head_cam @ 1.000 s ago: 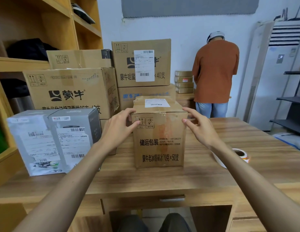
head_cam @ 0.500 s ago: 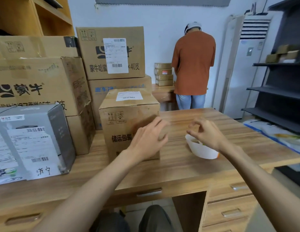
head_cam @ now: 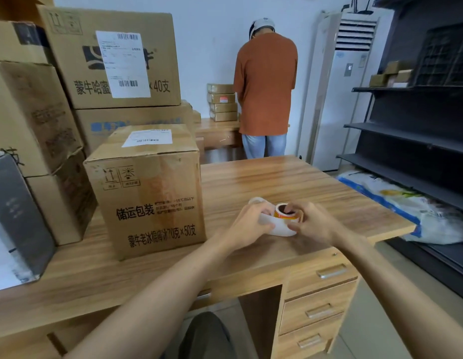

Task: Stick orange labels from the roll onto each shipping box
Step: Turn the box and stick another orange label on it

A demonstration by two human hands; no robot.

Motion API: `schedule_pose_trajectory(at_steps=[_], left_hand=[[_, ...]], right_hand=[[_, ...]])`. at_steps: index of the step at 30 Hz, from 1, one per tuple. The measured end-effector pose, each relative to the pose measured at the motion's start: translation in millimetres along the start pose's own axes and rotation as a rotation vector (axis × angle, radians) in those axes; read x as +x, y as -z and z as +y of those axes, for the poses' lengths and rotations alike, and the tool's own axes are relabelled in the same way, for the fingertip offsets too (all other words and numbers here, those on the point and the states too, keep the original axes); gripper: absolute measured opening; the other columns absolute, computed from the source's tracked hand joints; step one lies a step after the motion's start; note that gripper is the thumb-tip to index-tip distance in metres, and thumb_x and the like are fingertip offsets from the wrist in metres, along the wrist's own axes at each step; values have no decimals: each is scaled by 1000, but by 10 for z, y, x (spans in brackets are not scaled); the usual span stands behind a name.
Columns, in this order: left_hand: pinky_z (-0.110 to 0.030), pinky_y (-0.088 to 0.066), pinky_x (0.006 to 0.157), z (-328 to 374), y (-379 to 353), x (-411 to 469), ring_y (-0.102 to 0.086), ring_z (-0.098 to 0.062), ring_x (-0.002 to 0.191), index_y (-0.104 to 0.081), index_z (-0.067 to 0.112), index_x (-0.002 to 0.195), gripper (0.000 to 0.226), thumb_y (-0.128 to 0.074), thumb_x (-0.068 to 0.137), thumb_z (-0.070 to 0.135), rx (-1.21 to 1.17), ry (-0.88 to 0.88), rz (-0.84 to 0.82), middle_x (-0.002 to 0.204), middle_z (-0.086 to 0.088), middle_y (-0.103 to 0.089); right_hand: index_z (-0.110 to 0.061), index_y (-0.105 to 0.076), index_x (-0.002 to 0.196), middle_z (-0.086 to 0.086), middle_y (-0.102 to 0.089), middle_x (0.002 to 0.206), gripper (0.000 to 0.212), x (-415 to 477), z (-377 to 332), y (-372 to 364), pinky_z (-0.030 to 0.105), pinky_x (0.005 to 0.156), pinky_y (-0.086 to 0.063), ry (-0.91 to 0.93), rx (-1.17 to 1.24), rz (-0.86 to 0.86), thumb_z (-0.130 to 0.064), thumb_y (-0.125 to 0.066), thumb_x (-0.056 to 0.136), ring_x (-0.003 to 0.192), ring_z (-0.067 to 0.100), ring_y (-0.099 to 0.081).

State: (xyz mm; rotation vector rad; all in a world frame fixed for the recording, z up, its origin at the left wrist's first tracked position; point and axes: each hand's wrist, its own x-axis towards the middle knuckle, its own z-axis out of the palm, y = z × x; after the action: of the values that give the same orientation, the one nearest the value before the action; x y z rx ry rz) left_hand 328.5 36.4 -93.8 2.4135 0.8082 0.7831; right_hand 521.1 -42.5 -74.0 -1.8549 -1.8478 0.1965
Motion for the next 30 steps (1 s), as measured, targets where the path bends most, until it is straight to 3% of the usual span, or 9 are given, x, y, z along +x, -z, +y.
schedule_pose_trajectory(at_steps=[3, 8, 13, 19, 21, 23, 24, 27, 30], left_hand=[[-10, -41, 56, 10, 17, -39, -54, 6, 68, -69, -2, 94, 10, -68, 89, 7, -25, 17, 36, 83, 12, -58], [-23, -49, 58, -146, 168, -99, -60, -14, 74, -72, 6, 88, 11, -65, 93, 13, 34, 98, 24, 84, 0, -62], [-23, -41, 51, -277, 380, -213, -52, -4, 55, -69, 9, 84, 14, -65, 95, 17, 84, 147, 61, 74, 1, -61], [-19, -33, 51, -329, 470, -294, -51, -8, 63, -69, 7, 99, 13, -57, 97, 12, 204, 164, 87, 107, -4, -66], [-24, -44, 60, -304, 457, -295, -60, -21, 85, -67, 13, 122, 28, -54, 97, 9, 226, 149, 53, 128, -3, -62], [-35, -50, 86, -255, 420, -283, -57, -28, 119, -56, 17, 142, 45, -55, 98, 6, 231, 106, -1, 146, -2, -51], [-38, -47, 91, -222, 397, -277, -55, -29, 125, -51, 18, 147, 50, -55, 99, 5, 215, 84, -25, 151, -2, -47], [-38, -48, 92, -157, 315, -246, -59, -36, 119, -46, 17, 151, 54, -56, 99, 4, 160, 28, -74, 156, -2, -43], [-20, -44, 81, -138, 251, -252, -64, -27, 99, -57, 12, 141, 45, -57, 97, 1, 96, -2, -29, 135, 0, -58]], right_hand=[[-17, -69, 106, -7, -66, 97, 24, -1, 38, -28, 23, 71, -38, 8, 2, 10, -13, -70, 82, 89, 13, -59], [-19, -64, 114, -7, -66, 107, 31, -27, -27, -89, 26, 74, -41, 29, 2, -6, -20, -72, 84, 91, 12, -59], [-28, -57, 114, -4, -66, 117, 30, -35, -154, -184, 39, 88, -48, 29, -7, -15, -19, -67, 87, 106, 19, -60], [-27, -47, 105, -3, -65, 108, 17, -63, -288, -273, 43, 81, -47, 80, -64, 2, -26, -61, 95, 99, 27, -60], [-24, -46, 101, -2, -65, 102, 15, -76, -332, -297, 43, 77, -46, 110, -76, 16, -24, -60, 96, 94, 28, -60], [-24, -44, 97, -2, -64, 95, 15, -85, -359, -312, 44, 74, -46, 131, -86, 25, -23, -59, 95, 88, 29, -58], [-24, -44, 95, -3, -63, 93, 15, -89, -365, -320, 43, 73, -45, 146, -85, 30, -22, -59, 95, 85, 29, -57], [-27, -43, 92, -7, -60, 93, 18, -101, -382, -332, 41, 70, -45, 189, -65, 54, -19, -59, 93, 82, 24, -55], [-29, -47, 94, -12, -53, 105, 17, -96, -403, -340, 44, 75, -47, 206, -66, 63, -18, -60, 91, 91, 22, -57]])
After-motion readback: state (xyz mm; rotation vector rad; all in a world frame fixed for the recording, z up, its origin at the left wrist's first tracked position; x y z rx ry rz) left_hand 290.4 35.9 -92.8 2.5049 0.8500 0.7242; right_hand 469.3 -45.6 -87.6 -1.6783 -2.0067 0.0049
